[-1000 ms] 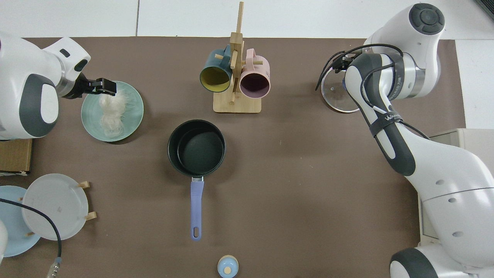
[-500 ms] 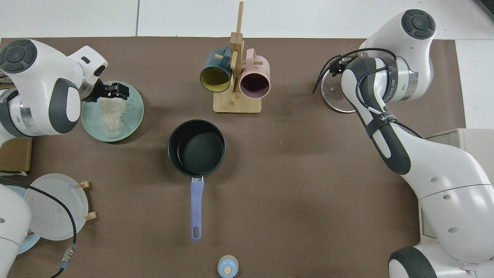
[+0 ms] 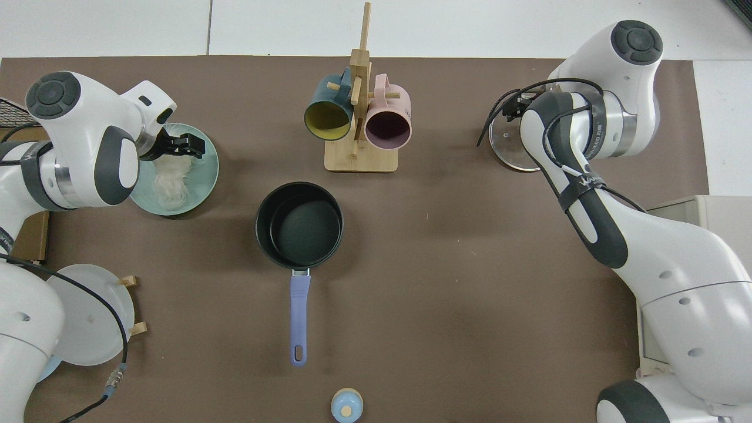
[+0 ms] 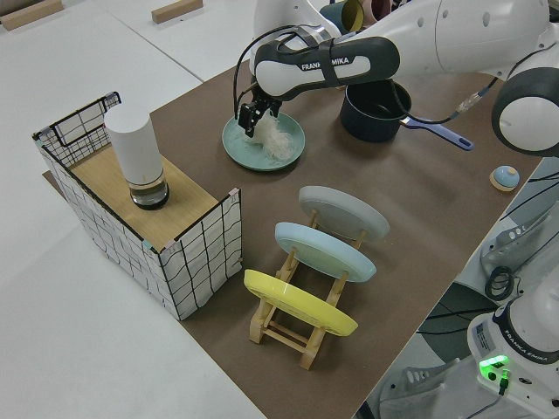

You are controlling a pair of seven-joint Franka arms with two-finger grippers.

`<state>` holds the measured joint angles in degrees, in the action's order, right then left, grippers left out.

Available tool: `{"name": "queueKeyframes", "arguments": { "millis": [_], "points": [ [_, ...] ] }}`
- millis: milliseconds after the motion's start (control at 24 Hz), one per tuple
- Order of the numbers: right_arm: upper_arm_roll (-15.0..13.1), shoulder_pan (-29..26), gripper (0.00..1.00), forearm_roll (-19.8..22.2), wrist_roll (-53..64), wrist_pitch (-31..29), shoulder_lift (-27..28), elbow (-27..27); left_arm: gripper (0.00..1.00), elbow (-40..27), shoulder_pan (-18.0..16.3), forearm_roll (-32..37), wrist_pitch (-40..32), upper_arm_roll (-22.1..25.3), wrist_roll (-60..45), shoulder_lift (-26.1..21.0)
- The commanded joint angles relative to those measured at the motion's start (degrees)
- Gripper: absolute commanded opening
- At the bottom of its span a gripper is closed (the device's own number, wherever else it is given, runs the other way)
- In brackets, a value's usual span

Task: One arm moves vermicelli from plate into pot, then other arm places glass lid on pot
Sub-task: 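Grasp the vermicelli with the left gripper while the right gripper grasps the lid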

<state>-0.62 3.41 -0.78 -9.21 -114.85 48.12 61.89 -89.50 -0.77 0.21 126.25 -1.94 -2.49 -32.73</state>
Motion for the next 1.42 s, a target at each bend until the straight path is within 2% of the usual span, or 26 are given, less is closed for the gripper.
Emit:
{"name": "queueKeyframes", "arguments": {
  "millis": [0, 167, 250, 292, 333, 417, 458, 500, 542, 625, 1000, 1083, 1250, 1375],
  "points": [
    [0.27, -0.69, 0.99, -0.45, 4.11, -1.16, -2.86, 4.55, 1.0, -2.35, -0.11, 0.5, 1.81, 0.27, -0.85, 0.12],
    [0.27, -1.04, 0.99, -0.45, 5.34, -0.99, -3.21, 4.99, 0.99, -2.97, -0.11, 0.5, 1.72, 0.27, -0.94, 0.12],
    [0.27, -1.3, 0.99, -0.45, 5.95, -1.07, -3.3, 4.99, 0.87, -2.97, -0.11, 0.5, 1.11, 0.27, -0.85, 0.21],
    [0.27, -1.39, 0.94, -0.45, 6.31, -1.34, -3.3, 4.99, 0.82, -3.05, -0.11, 0.5, 1.01, 0.27, -0.76, 0.3],
    [0.27, -1.74, 0.75, -0.45, 6.74, -1.43, -3.38, 4.99, 0.73, -3.23, -0.19, 0.5, 0.93, 0.27, -0.67, 0.3],
    [0.27, -1.83, 0.28, -0.54, 8.23, -1.25, -3.47, 4.99, 0.44, -3.32, -0.11, 0.5, 0.49, 0.27, -0.67, 0.47],
    [0.27, -1.83, 0.13, -0.71, 8.5, -1.08, -3.47, 4.9, 0.38, -3.58, -0.02, 0.5, 0.31, 0.27, -0.5, 0.56],
    [0.36, -1.74, 0.06, -0.8, 8.42, -0.9, -3.56, 4.99, 0.28, -3.67, 0.07, 0.58, 0.22, 0.27, -0.24, 0.56],
    [0.27, -1.74, 0.02, -0.89, 8.42, -0.81, -3.56, 4.99, 0.12, -3.67, 0.24, 0.58, 0.14, 0.27, -0.15, 0.56],
    [0.36, -1.74, 0.0, -1.07, 8.33, -0.72, -3.56, 4.99, 0.0, -3.67, 0.68, 0.58, 0.14, 0.35, -0.23, 0.65],
    [0.27, -1.3, 0.0, -1.33, 8.07, -0.55, -4.52, 4.82, 0.0, -1.22, 0.6, 1.46, -2.05, 0.44, 0.03, 1.0],
    [0.27, -1.04, 0.0, -1.42, 7.98, 0.24, -6.28, 4.9, 0.0, 0.1, 0.6, 1.55, -4.34, 0.53, 0.03, 1.44],
    [0.36, -1.12, 0.0, -1.42, 4.12, 6.29, -12.07, 5.08, 0.0, 3.18, 0.6, 1.64, -9.78, 0.71, 0.03, 2.84],
    [0.27, -1.56, 0.0, -1.33, 4.38, 9.99, -16.47, 7.44, 0.0, 3.45, 0.68, 1.55, -12.78, 0.7, -0.06, 5.12]
  ]
}}
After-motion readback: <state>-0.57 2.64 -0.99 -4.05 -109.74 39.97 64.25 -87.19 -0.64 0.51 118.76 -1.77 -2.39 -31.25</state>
